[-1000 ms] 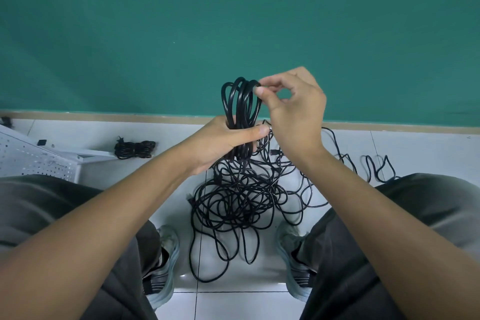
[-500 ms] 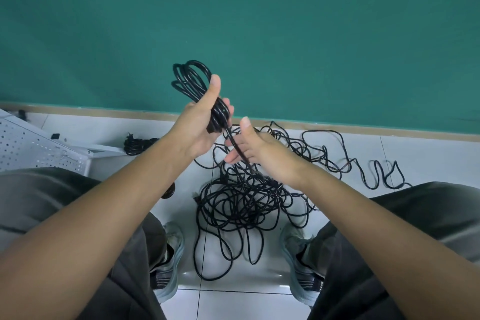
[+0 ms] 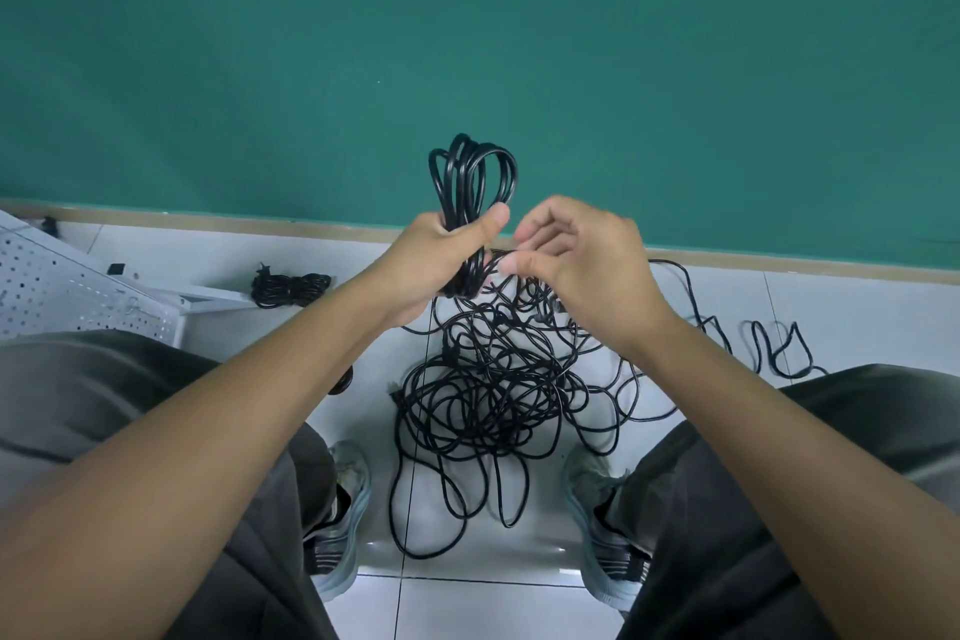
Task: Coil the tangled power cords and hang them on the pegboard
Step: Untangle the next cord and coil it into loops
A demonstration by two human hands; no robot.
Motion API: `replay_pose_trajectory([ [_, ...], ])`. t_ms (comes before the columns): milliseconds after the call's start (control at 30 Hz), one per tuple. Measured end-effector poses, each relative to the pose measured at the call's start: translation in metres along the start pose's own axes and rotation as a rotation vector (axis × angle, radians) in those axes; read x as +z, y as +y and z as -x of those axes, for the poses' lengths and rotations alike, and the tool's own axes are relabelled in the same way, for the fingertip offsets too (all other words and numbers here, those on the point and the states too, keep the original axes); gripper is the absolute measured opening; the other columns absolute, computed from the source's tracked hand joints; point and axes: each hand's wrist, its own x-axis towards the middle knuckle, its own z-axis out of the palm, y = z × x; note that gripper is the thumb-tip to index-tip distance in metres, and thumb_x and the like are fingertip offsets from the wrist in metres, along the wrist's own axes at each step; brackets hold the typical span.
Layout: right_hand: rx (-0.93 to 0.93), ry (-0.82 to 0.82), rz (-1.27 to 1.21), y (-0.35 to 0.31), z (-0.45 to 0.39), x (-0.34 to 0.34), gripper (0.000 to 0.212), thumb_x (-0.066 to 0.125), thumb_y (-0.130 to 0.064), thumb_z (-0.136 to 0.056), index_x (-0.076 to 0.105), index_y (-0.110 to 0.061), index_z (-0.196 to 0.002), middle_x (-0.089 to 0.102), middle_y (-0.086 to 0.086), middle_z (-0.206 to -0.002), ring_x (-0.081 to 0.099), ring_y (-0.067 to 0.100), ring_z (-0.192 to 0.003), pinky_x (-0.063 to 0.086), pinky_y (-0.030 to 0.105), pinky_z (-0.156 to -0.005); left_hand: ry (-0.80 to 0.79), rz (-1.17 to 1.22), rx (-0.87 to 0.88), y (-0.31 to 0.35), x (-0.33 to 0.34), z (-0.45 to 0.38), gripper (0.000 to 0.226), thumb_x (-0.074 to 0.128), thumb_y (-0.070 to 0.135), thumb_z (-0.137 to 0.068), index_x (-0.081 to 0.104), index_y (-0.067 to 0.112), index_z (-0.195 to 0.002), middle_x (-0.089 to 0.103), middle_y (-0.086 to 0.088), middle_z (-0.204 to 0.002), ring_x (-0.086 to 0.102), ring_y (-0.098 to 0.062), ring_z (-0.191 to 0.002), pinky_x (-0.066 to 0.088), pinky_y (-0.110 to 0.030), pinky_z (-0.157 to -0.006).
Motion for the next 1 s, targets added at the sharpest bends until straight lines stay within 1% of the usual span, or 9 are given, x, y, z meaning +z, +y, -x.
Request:
replay_pose_trajectory([
  [100, 0.056, 0.117, 0.026, 0.002, -0.004, -0.004, 0.038, 0.093, -0.036, -0.068, 0.064, -0.016, -0.082, 0.069, -0.004, -0.073, 0.067, 0.014, -0.067, 0.058, 0.029, -0.071, -0.12, 0.066, -0.083, 0.009, 0.003, 0.007, 0.054, 0.06, 0.066, -0.079, 0.058, 0.012, -0.083, 0.056, 0.001, -0.064, 0.056, -0.013, -0.058, 0.052, -0.025, -0.06],
  [200, 0.099, 0.097, -0.041, 0.003, -0.005, -0.003, 0.034, 0.092, -0.029, -0.071, 0.063, -0.013, -0.081, 0.07, 0.001, -0.074, 0.068, 0.023, -0.068, 0.06, 0.042, -0.075, -0.266, 0.059, -0.124, 0.016, 0.002, 0.011, 0.059, 0.063, 0.069, -0.067, 0.058, 0.014, -0.085, 0.058, 0.004, -0.065, 0.057, -0.011, -0.059, 0.053, -0.023, -0.06],
  [367, 0.11, 0.017, -0.118, 0.009, -0.004, -0.003, 0.014, 0.077, -0.008, -0.089, 0.064, -0.012, -0.092, 0.073, 0.002, -0.087, 0.073, 0.017, -0.081, 0.06, 0.032, -0.084, -0.378, 0.085, -0.187, 0.02, -0.006, 0.012, 0.022, 0.076, 0.029, -0.078, 0.063, 0.015, -0.086, 0.055, 0.004, -0.065, 0.052, -0.01, -0.059, 0.05, -0.021, -0.057],
  [467, 0.136, -0.063, -0.056, 0.02, -0.004, -0.004, 0.012, 0.073, -0.013, -0.094, 0.066, -0.02, -0.1, 0.071, -0.008, -0.091, 0.068, 0.007, -0.086, 0.053, 0.02, -0.085, -0.344, 0.264, -0.199, 0.02, -0.012, 0.008, 0.015, 0.074, 0.02, -0.082, 0.066, 0.017, -0.071, 0.058, 0.001, -0.067, 0.056, -0.01, -0.057, 0.051, -0.019, -0.056],
  [567, 0.181, -0.132, 0.043, 0.027, -0.002, 0.001, 0.009, 0.069, -0.01, -0.096, 0.066, -0.018, -0.096, 0.07, -0.004, -0.094, 0.066, 0.006, -0.084, 0.049, 0.015, -0.077, -0.267, 0.362, -0.196, 0.021, -0.016, 0.004, 0.015, 0.078, 0.016, -0.083, 0.065, 0.012, -0.076, 0.064, -0.003, -0.073, 0.063, -0.012, -0.061, 0.055, -0.02, -0.057],
  [667, 0.208, -0.028, -0.151, 0.028, -0.002, 0.004, 0.02, 0.067, -0.002, -0.096, 0.067, -0.019, -0.085, 0.069, 0.007, -0.089, 0.07, 0.021, -0.087, 0.06, 0.03, -0.085, -0.191, 0.33, -0.174, 0.023, -0.014, 0.004, 0.02, 0.073, 0.017, -0.08, 0.069, 0.004, -0.094, 0.077, -0.012, -0.093, 0.077, -0.019, -0.083, 0.062, -0.021, -0.068],
  [767, 0.219, 0.153, -0.338, 0.019, -0.005, 0.0, 0.014, 0.067, 0.001, -0.095, 0.071, -0.012, -0.091, 0.072, 0.02, -0.097, 0.075, 0.028, -0.091, 0.063, 0.033, -0.083, -0.111, 0.17, -0.14, 0.021, -0.014, 0.001, 0.032, 0.077, 0.015, -0.086, 0.07, -0.002, -0.112, 0.078, -0.014, -0.107, 0.075, -0.022, -0.105, 0.061, -0.022, -0.083],
  [867, 0.179, 0.279, -0.442, 0.009, -0.01, -0.005, 0.015, 0.068, 0.004, -0.093, 0.072, -0.01, -0.092, 0.073, 0.021, -0.098, 0.076, 0.03, -0.089, 0.063, 0.032, -0.077, -0.049, 0.041, -0.106, 0.01, -0.011, -0.003, 0.038, 0.086, 0.02, -0.079, 0.073, 0.005, -0.111, 0.079, -0.008, -0.106, 0.075, -0.019, -0.105, 0.059, -0.023, -0.079],
  [1000, 0.121, 0.327, -0.468, -0.001, -0.015, -0.008, 0.015, 0.07, 0.003, -0.093, 0.075, -0.01, -0.095, 0.076, 0.01, -0.095, 0.077, 0.025, -0.088, 0.063, 0.035, -0.079, -0.118, -0.05, -0.051, 0.002, 0.0, -0.001, 0.054, 0.086, 0.035, -0.069, 0.074, 0.011, -0.116, 0.078, -0.001, -0.113, 0.073, -0.016, -0.11, 0.051, -0.035, -0.106],
])
